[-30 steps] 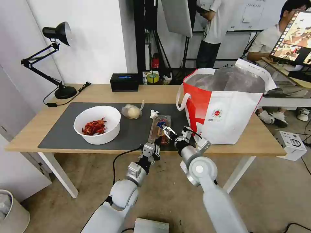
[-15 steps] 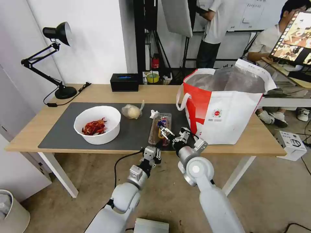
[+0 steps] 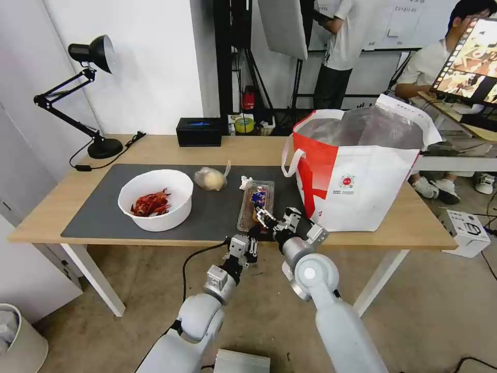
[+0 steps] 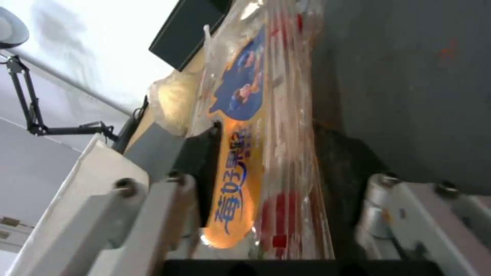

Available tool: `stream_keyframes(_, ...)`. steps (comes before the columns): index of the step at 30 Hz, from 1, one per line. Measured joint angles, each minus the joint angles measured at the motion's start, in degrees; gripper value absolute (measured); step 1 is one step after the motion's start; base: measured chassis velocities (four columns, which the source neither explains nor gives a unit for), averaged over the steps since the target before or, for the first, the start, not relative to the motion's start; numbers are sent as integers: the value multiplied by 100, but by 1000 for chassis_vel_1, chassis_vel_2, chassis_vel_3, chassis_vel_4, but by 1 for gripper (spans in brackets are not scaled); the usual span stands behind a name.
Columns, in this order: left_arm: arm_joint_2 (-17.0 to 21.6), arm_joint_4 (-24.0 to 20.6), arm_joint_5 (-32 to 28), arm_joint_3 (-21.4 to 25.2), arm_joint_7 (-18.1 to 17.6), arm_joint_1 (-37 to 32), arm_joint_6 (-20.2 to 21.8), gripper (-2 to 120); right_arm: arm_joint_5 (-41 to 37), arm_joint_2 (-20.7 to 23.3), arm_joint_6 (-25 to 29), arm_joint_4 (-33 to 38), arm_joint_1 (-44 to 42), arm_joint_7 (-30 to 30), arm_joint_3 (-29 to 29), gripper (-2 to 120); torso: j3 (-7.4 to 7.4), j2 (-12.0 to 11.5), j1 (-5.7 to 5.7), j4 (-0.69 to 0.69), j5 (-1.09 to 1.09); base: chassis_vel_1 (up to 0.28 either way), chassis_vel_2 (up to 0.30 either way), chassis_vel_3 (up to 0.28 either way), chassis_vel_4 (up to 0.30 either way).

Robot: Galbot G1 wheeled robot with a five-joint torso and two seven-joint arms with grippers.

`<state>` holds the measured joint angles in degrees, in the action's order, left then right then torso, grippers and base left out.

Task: Pick up the trash from the table and place it into the takeout bag.

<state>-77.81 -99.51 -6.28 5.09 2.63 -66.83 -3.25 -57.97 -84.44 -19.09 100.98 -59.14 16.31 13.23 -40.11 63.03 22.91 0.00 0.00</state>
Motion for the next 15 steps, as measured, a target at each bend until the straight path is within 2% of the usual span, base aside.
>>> stream_keyframes(1, 0, -1, 0, -1, 0, 0, 0, 15, 5, -1, 3, 3, -2, 0, -3, 38, 0, 0, 0, 0, 0, 0, 0, 0, 0)
stream_keyframes(3, 1, -3, 0, -1, 0, 0, 0, 15, 7, -2, 5, 8, -3, 4, -13, 35, 0, 0, 0, 0, 0, 0, 0, 0, 0)
stream_keyframes(5, 0, -28, -1, -5, -3, -2, 0, 23, 30, -21, 9, 16, 1, 23, -44, 23, 0, 0, 0, 0, 0, 0, 0, 0, 0)
stream_keyframes(6, 0, -28, -1, -5, -3, -2, 0, 23, 30, -21, 9, 16, 1, 23, -44, 23, 0, 0, 0, 0, 0, 0, 0, 0, 0)
stream_keyframes(8, -9, -65, -2, 7, -28, -2, 3, 28, 45, -60, 20, 14, 10, 39, -49, 14, 0, 0, 0, 0, 0, 0, 0, 0, 0)
stream_keyframes(9, -9, -65, -2, 7, -28, -2, 3, 28, 45, -60, 20, 14, 10, 39, -49, 14, 0, 0, 0, 0, 0, 0, 0, 0, 0)
stream_keyframes(10, -4, -98, -3, 8, -60, -3, 20, 30, 46, -77, 27, 15, 13, 47, -52, 9, 0, 0, 0, 0, -1, 0, 0, 0, 0)
stream_keyframes(11, 21, -153, -10, 20, -87, -10, 36, 37, 46, -89, 32, 17, 16, 55, -51, 3, 0, 0, 0, 0, -1, 0, 0, 0, 0)
stream_keyframes(12, 21, -153, -10, 20, -87, -10, 36, 37, 46, -89, 32, 17, 16, 55, -51, 3, 0, 0, 0, 0, -1, 0, 0, 0, 0)
stream_keyframes(14, 76, -267, -36, 56, -102, -56, 52, 48, 44, -106, 37, 19, 16, 72, -50, 1, 0, -1, 0, 1, 0, 0, 0, 0, 0)
stream_keyframes(15, 76, -267, -36, 56, -102, -56, 52, 48, 44, -106, 37, 19, 16, 72, -50, 1, 0, -1, 0, 1, 0, 0, 0, 0, 0)
